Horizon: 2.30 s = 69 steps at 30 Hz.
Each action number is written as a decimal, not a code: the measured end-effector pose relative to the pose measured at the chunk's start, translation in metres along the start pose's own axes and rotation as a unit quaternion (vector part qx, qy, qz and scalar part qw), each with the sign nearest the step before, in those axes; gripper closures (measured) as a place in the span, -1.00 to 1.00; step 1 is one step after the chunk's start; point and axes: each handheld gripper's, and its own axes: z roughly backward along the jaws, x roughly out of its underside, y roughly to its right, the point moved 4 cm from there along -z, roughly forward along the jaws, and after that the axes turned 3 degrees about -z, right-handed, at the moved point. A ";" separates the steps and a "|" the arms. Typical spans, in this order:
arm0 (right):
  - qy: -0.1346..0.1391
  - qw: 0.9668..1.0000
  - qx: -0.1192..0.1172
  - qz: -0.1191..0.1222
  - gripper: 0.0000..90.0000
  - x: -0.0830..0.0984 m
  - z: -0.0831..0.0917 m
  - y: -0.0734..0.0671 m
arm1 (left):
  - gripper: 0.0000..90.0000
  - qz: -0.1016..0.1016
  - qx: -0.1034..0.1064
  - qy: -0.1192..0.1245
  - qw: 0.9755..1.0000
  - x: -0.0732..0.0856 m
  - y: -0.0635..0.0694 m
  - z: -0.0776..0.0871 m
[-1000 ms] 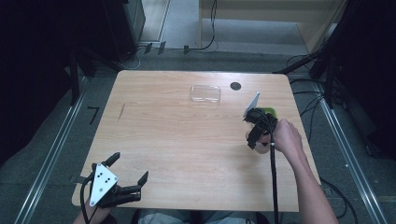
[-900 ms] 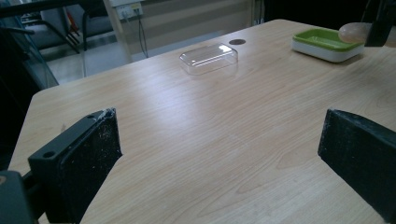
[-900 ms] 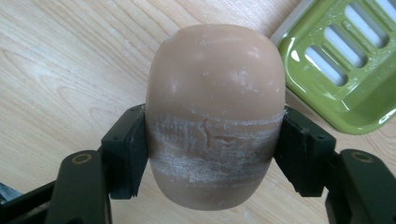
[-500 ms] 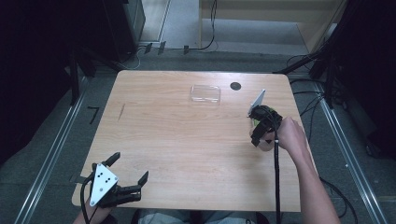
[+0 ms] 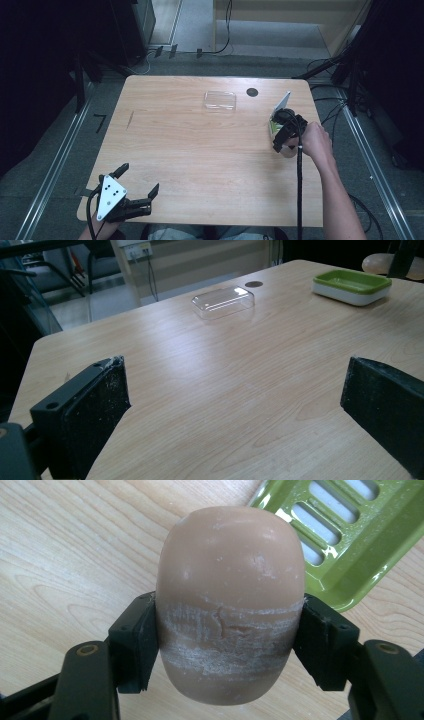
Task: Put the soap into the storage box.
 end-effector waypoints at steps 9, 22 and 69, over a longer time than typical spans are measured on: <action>0.003 1.000 -0.002 -0.008 -0.26 -0.001 0.001 0.008 | -1.00 -0.001 0.000 0.000 1.000 0.000 0.000 0.000; 0.003 1.000 -0.005 -0.022 -0.26 -0.004 0.001 0.018 | -1.00 -0.001 0.001 0.000 1.000 0.000 0.000 0.000; 0.028 0.997 -0.001 -0.066 -0.26 -0.028 0.000 0.039 | -1.00 0.000 0.001 0.001 1.000 0.000 0.000 -0.001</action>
